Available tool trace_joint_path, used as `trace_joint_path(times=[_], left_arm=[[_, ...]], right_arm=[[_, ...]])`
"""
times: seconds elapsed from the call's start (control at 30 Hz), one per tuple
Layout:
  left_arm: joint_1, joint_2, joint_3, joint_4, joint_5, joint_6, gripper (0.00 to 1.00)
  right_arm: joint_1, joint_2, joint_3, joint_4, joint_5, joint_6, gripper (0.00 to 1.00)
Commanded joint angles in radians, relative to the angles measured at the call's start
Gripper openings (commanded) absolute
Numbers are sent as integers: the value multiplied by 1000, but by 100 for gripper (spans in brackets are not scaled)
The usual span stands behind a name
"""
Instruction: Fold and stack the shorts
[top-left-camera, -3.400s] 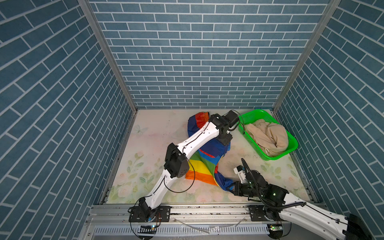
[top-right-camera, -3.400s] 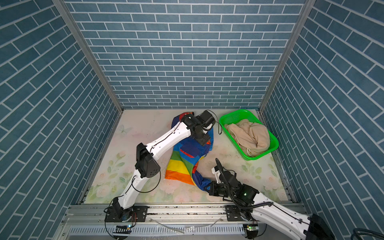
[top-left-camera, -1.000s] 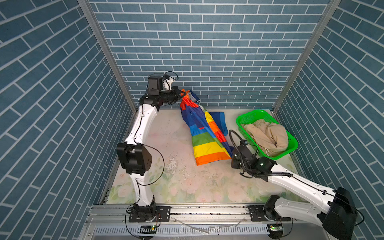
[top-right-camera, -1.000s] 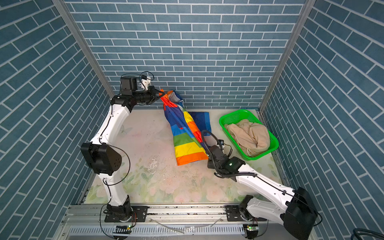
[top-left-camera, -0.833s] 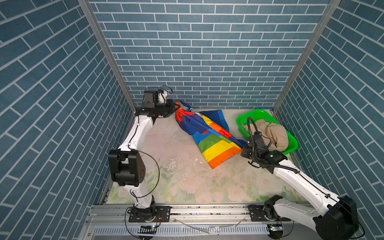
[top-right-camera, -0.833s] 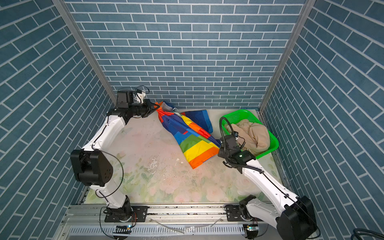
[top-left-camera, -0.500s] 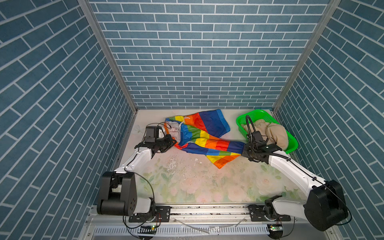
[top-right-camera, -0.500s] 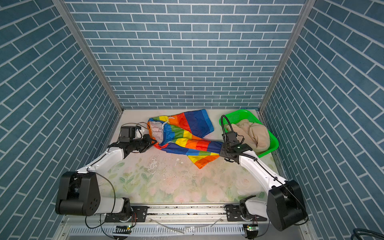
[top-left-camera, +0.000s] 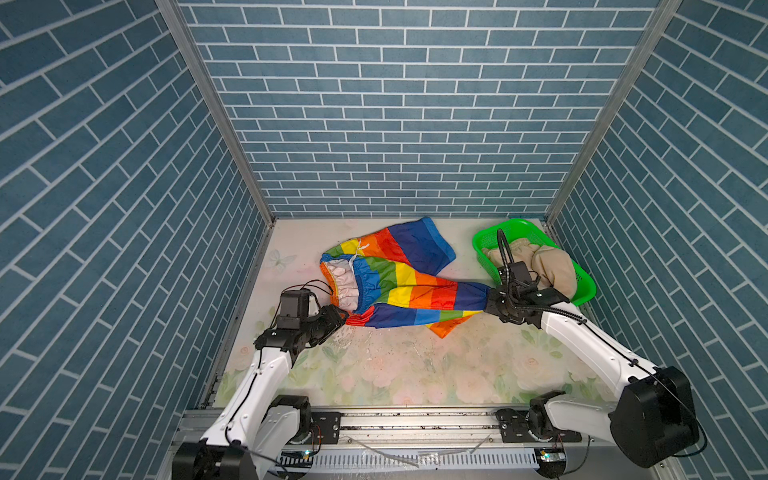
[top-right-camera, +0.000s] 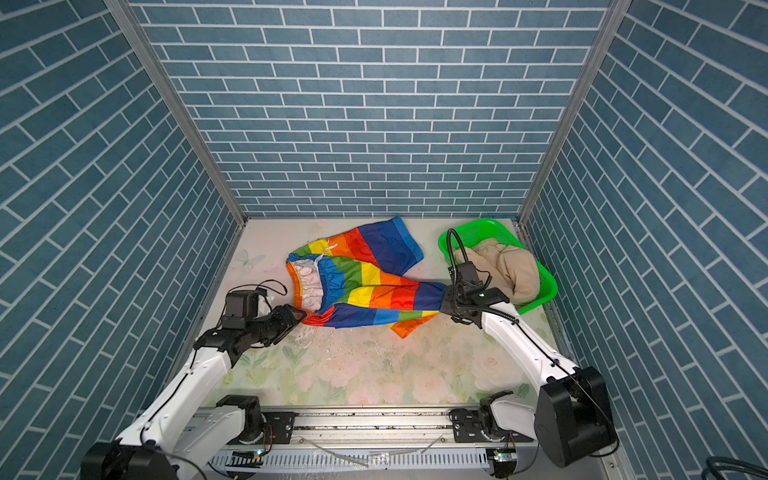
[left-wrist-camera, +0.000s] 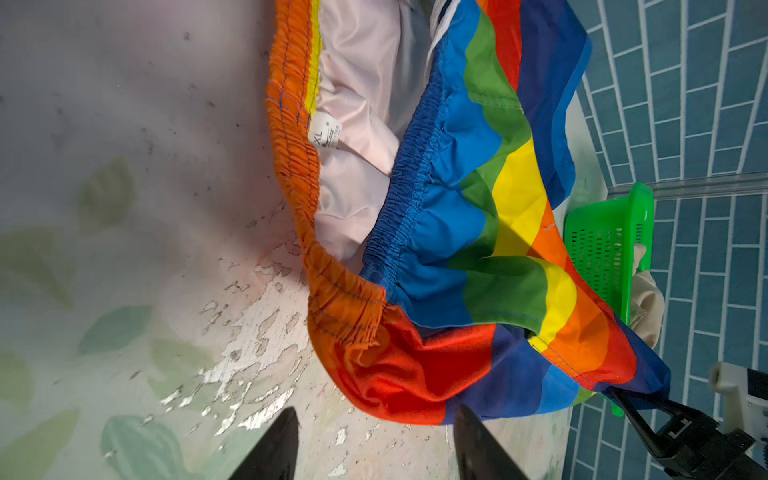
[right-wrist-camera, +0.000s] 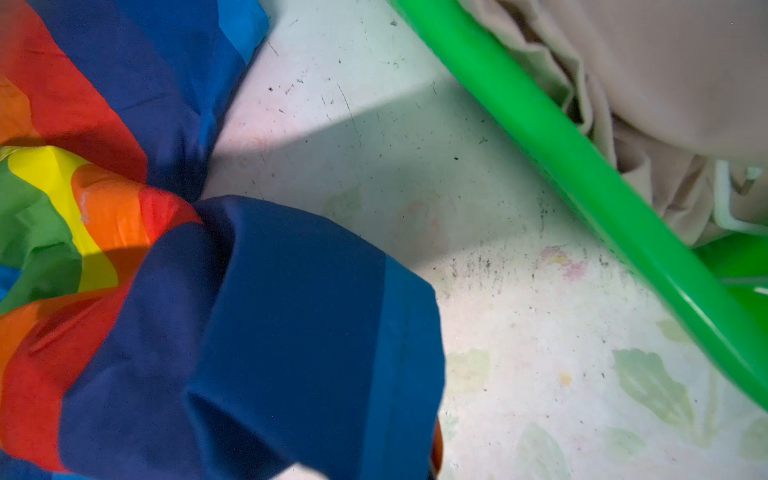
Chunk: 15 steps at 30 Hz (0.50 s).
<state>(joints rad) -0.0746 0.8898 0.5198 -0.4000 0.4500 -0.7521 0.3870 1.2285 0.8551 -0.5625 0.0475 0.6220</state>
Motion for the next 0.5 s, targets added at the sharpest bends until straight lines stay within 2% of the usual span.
trace_joint_path(times=[0.0,0.1,0.17,0.3,0.47], left_arm=[[-4,-4,38,-22,-63,-10,59],[-21,98,73,88,-57,-36,49],[-75,188,121,134,-86,-33,46],[-201,376,224,187,-130,-13,46],[-240,534,250,239,-121,-4,48]], right_arm=[[-4,-23,-29,-27,-17,-18,0],[-4,-22,-39,-64,5,1,0],[-3,-19,-39,-127,47,27,0],[-4,-26,-91,-176,55,63,0],[-4,-41,-159,-171,60,87,0]])
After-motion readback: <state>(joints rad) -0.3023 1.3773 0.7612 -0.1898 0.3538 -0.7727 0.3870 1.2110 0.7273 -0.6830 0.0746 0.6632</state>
